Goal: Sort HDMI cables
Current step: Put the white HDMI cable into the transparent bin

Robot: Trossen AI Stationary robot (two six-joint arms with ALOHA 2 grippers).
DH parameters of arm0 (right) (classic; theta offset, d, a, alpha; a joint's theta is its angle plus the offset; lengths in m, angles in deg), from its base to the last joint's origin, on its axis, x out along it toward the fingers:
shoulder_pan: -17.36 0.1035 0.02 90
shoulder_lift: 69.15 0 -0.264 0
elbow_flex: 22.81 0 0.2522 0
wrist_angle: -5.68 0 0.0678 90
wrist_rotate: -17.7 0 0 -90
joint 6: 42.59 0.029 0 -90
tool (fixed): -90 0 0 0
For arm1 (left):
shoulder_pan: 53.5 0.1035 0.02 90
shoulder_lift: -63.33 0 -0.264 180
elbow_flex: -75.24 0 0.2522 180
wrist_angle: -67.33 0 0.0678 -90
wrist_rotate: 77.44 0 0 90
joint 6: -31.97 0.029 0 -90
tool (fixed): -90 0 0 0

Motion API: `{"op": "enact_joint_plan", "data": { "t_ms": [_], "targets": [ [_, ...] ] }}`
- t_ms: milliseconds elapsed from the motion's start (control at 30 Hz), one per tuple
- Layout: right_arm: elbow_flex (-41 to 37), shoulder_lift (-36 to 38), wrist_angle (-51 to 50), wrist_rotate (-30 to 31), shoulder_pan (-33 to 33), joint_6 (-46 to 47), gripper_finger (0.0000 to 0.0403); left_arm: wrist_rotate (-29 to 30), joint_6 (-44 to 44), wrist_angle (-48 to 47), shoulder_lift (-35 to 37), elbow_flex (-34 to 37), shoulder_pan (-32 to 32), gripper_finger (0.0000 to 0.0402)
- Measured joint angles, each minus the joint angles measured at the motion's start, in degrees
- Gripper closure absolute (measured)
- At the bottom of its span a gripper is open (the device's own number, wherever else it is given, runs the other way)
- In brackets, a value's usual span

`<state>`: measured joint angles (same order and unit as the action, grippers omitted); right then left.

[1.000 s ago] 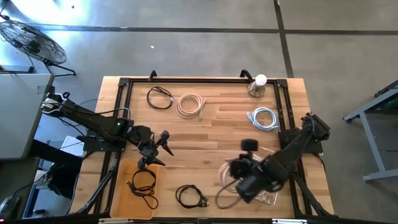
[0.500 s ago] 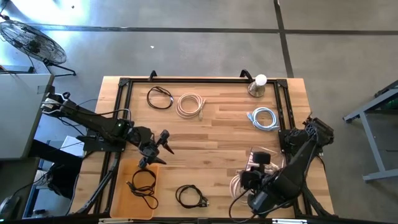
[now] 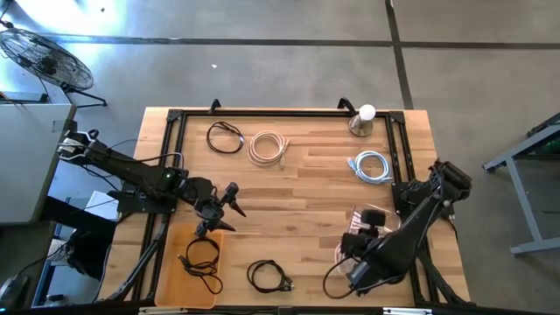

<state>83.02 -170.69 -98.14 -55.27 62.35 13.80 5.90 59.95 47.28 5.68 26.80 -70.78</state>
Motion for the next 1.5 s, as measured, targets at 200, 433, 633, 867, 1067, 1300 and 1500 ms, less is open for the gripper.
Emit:
{"op": "enact_joint_plan", "data": {
  "t_ms": [200,433,633,867,1067,1300,1500],
  "targets": [
    [0.0,5.6,-0.1,4.2,0.8,0.5,0.0360,0.2,0.2,0.2,0.0,0.0,0.0,0.0144],
    [-2.8,10.0,0.0,0.9,1.4,5.4,0.0360,0.2,0.2,0.2,0.0,0.0,0.0,0.0144],
    [-10.7,11.1,0.2,-4.1,1.1,9.7,0.0360,-0.3,0.2,0.2,0.0,0.0,0.0,0.0144],
    [-14.7,11.1,0.1,-6.8,1.2,13.2,0.0360,-0.2,0.2,0.2,0.0,0.0,0.0,0.0144],
    [-16.1,11.1,1.3,-7.9,1.2,13.2,0.0360,0.2,0.2,0.2,0.0,0.0,0.0,0.0144],
    [-20.2,11.1,8.7,-13.1,1.0,13.7,0.0360,0.2,0.2,0.2,0.0,0.0,0.0,0.0144],
    [-23.1,11.1,14.7,-14.2,1.0,13.8,0.0353,0.2,0.0,0.2,0.0,-0.1,0.0,0.0144]
  ]
}}
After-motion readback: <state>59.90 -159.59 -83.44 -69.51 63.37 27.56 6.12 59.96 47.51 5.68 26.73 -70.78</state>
